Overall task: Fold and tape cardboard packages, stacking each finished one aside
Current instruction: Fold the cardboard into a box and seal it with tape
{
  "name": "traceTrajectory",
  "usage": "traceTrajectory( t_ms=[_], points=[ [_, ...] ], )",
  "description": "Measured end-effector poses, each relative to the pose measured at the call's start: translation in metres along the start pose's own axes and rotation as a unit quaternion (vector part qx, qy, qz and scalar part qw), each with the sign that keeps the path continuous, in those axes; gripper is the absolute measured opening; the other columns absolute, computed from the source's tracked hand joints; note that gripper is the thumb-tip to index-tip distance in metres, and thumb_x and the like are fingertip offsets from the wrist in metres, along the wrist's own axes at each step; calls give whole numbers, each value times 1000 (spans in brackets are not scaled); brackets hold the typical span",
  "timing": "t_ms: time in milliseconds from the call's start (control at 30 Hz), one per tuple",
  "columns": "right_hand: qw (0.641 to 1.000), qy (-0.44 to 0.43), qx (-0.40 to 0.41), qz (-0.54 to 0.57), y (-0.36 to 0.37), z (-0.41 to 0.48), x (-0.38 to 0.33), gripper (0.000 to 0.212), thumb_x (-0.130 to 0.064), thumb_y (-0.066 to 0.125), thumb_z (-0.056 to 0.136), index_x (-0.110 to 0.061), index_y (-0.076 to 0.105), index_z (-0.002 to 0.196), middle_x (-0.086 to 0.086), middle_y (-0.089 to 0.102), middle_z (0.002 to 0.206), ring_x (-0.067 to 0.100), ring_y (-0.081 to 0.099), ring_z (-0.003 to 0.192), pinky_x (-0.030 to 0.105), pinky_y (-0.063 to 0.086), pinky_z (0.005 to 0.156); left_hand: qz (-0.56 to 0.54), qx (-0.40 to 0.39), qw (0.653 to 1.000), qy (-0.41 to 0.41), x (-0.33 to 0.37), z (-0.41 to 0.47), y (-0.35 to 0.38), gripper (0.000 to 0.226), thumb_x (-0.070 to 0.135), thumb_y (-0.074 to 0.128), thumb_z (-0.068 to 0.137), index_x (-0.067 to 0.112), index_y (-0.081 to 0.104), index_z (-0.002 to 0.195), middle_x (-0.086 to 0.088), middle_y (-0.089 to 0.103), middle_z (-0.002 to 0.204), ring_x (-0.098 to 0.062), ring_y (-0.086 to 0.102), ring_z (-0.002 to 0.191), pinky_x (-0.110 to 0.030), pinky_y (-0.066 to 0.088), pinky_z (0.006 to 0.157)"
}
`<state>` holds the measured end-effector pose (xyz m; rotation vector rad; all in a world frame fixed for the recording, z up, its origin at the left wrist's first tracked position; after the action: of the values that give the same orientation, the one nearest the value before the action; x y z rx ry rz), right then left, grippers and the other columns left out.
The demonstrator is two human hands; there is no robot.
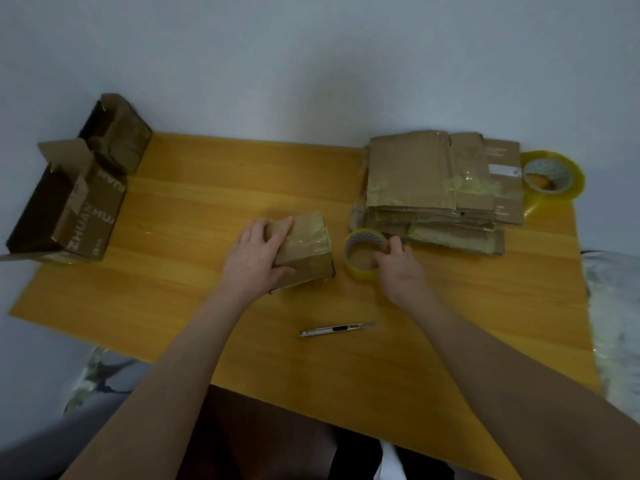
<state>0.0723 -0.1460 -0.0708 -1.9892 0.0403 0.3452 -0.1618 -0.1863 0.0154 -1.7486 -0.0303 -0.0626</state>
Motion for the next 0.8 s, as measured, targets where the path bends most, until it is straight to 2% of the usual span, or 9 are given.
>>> traceTrajectory(
  t_ms=[100,167,267,367,433,567,600,700,800],
  points=[
    [997,13,25,70,-8,-5,15,16,-15,51,96,-14,58,110,4,37,122,27,50,102,34,42,75,-1,-1,1000,20,12,9,-1,87,44,68,83,30,16,151,-13,23,150,-31,25,137,-43,34,106],
    [981,43,88,165,-18,-19,35,15,-22,53,97,-14,58,108,2,45,118,26,55,95,36,45,77,-10,2,999,38,27,15,-3,87,44,68,82,30,17,151,-13,24,149,-32,27,135,-44,35,105],
    [924,115,221,292,-39,-46,75,9,-21,53,97,-13,53,98,6,56,93,31,56,87,34,37,67,0,-20,996,87,71,21,-1,87,45,65,85,31,10,152,-13,19,151,-31,22,137,-42,30,110],
    [861,162,278,394,-65,-63,104,9,-22,49,98,-18,46,91,7,61,85,34,63,81,46,49,69,13,-40,987,155,138,24,6,89,47,60,87,33,1,152,-10,11,154,-31,12,141,-43,22,114],
    [840,181,292,419,-79,-74,120,11,-23,48,98,-21,44,88,5,61,86,31,64,81,50,52,73,12,-43,981,191,182,25,13,89,49,59,87,32,-1,152,-9,8,155,-30,8,143,-43,15,117],
    [842,219,290,399,-82,-96,151,9,-25,50,98,-17,47,98,6,60,93,32,62,91,44,50,79,33,-39,974,221,242,26,33,89,49,59,87,30,1,152,-12,11,155,-32,6,144,-43,11,118],
    [843,220,282,402,-80,-100,157,16,-29,54,96,-16,50,103,7,61,100,32,61,98,42,49,82,33,-40,974,220,250,26,37,90,48,60,87,29,1,152,-13,11,155,-32,6,144,-43,10,118],
    [847,241,244,407,-75,-104,169,60,-38,74,81,-10,48,127,7,59,121,26,55,113,33,41,86,28,-32,976,215,262,27,49,92,47,61,87,28,-1,152,-13,10,155,-32,4,144,-45,9,119],
    [848,254,226,406,-73,-101,172,76,-35,82,73,-10,41,132,8,56,128,28,53,119,35,42,90,33,-36,972,228,264,28,54,95,48,60,87,25,-5,152,-13,6,156,-31,-2,146,-48,7,119]
  ],
)
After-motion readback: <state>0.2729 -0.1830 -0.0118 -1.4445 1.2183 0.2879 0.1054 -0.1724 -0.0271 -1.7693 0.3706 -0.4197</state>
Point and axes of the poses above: each hand's wrist, its own z-axis towards the middle knuckle, its own y-axis out of the palm, x = y × z, the point moved 3 cm from there along z, towards the middle knuckle
